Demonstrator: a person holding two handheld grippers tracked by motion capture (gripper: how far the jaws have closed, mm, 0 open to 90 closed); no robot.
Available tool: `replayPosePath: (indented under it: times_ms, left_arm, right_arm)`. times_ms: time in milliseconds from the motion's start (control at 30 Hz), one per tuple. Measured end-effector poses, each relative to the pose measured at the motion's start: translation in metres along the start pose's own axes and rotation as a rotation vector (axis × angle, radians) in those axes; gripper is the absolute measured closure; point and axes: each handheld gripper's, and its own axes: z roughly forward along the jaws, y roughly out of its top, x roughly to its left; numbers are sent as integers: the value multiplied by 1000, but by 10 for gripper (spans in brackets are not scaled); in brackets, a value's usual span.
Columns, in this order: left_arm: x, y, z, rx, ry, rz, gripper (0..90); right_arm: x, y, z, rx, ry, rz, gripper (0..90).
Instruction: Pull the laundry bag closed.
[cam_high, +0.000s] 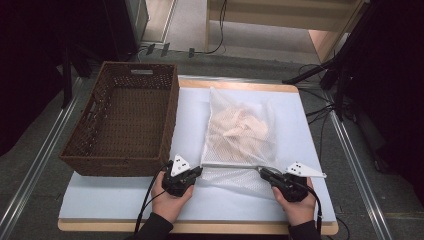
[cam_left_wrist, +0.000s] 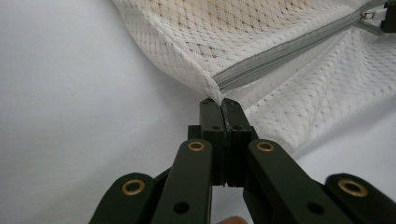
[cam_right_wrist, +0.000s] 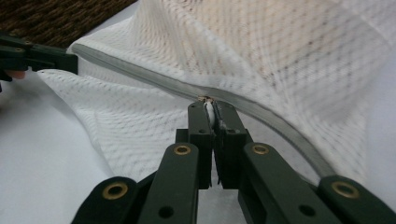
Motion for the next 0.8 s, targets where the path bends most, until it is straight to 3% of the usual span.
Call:
replayPosePath:
  times_ms: [367,600,700,800]
  left_arm:
    - [-1,0,0,0,-2,3,894]
    - [-1,0,1,5,5,8,895]
    - [1,0,0,4,-5,-15,895]
    - [-1,0,1,5,-2,3,895]
  right_arm:
    - [-28,-8,-25,-26,-56,52,872]
    - [-39,-12,-34,-14,-94,60,872]
    - [-43,-13,-39,-10,-134,63,873]
    - [-47,-14,-43,-18,-137,79,873]
